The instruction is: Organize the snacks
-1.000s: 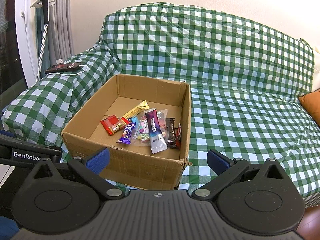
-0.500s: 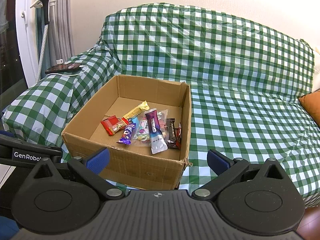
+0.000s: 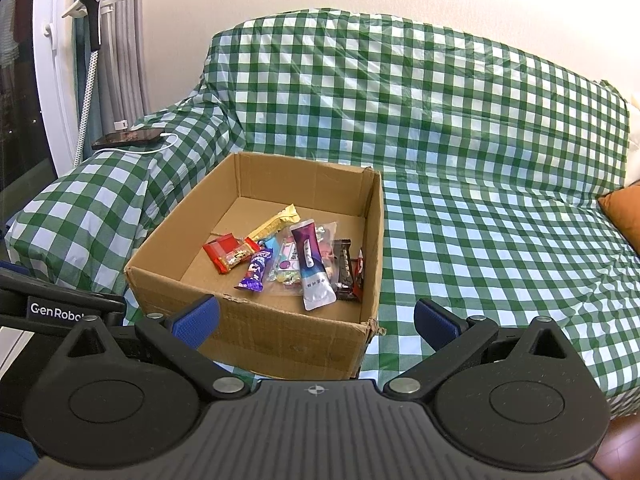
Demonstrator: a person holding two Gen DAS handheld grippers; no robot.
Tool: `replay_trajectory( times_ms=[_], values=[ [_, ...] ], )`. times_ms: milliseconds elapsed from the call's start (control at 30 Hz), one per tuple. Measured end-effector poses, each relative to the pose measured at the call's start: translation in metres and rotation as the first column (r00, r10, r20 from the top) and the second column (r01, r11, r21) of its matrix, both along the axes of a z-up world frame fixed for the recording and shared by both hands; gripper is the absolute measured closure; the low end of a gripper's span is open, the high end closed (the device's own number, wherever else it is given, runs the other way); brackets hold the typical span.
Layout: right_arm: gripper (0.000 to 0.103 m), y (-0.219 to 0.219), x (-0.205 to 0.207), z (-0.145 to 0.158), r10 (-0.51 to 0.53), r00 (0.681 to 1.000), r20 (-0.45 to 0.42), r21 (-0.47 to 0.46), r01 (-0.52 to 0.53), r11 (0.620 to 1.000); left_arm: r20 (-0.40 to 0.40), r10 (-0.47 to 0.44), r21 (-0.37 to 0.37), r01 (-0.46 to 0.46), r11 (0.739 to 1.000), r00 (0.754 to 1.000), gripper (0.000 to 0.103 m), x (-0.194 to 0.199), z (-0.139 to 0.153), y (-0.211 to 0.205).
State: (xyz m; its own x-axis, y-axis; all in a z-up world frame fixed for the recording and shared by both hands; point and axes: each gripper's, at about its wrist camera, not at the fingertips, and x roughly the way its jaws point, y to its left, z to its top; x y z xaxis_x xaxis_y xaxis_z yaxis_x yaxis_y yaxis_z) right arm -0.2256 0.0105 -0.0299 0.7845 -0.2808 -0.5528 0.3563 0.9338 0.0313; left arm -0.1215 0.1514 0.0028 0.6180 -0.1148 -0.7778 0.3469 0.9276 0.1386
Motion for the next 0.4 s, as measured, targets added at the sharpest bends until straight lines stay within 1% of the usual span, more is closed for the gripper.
replay_trajectory(
  times_ms=[400],
  values=[
    [0.0, 0.0008, 0.0009, 0.0016, 0.003, 1.0, 0.003, -0.001, -0.003, 1.0, 0.003, 0.005, -0.013, -0.005, 1.0, 1.0, 0.0, -0.0022, 0.0017, 0.0024]
  ],
)
